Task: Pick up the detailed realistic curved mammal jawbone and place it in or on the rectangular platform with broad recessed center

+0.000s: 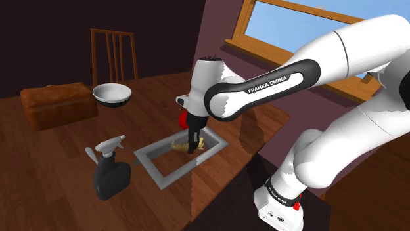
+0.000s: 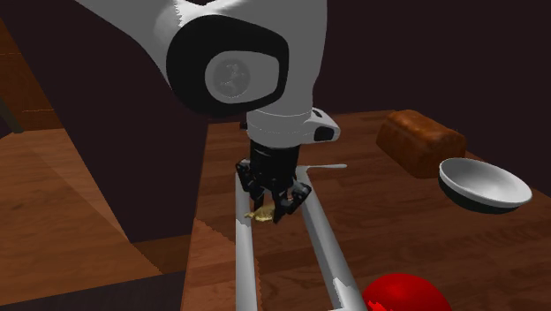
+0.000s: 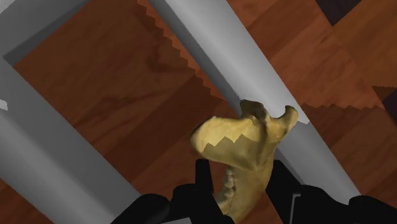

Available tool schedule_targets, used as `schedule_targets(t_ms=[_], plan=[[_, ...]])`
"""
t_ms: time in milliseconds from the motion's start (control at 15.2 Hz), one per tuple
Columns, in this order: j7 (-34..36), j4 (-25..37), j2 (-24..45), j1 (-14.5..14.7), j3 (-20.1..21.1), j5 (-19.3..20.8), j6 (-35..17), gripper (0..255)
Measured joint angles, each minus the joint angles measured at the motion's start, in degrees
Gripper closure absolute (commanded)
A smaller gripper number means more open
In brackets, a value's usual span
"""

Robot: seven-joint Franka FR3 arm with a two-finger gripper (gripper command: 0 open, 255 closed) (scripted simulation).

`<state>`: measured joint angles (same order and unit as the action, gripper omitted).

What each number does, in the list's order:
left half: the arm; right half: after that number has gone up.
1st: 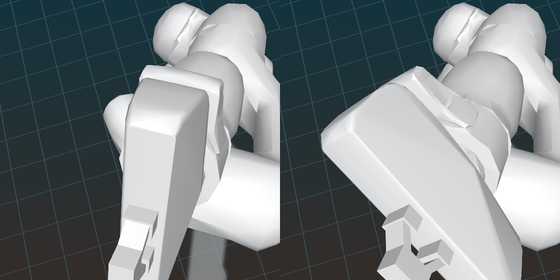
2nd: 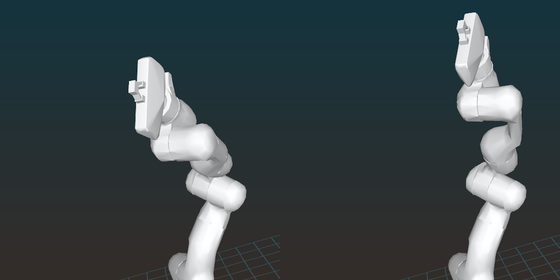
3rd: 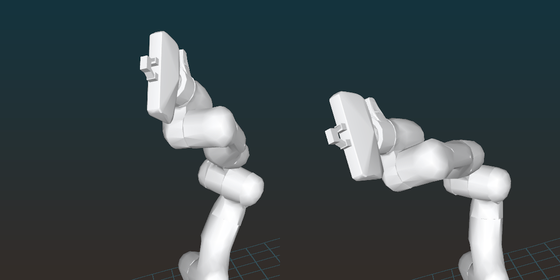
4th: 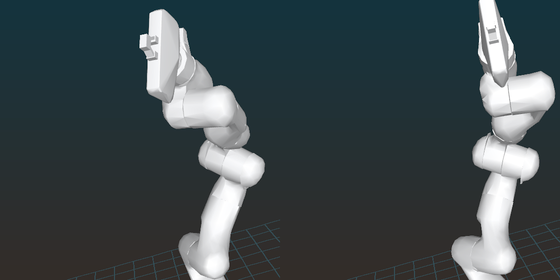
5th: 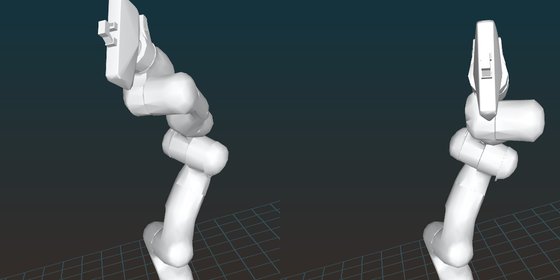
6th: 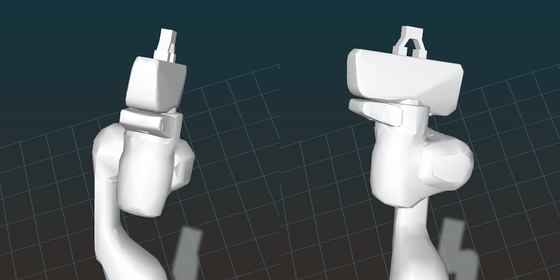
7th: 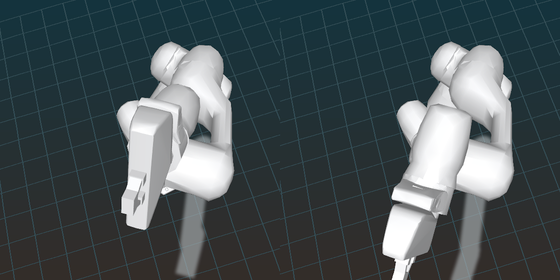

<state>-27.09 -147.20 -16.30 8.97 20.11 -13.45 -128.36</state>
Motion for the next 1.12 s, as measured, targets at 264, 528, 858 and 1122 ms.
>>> schedule_targets(t_ms=[264,528,858,1122], plan=[[0.11,-1.08,2.27,-0.07,0.46,0.17,-3.37,255],[0.16,-1.21,2.38,-0.04,0.52,0.15,-3.81,255],[0.16,-1.25,2.54,-0.04,0.55,0.16,-3.85,0],[0.15,-1.29,2.56,-0.06,0.53,0.17,-3.86,0]])
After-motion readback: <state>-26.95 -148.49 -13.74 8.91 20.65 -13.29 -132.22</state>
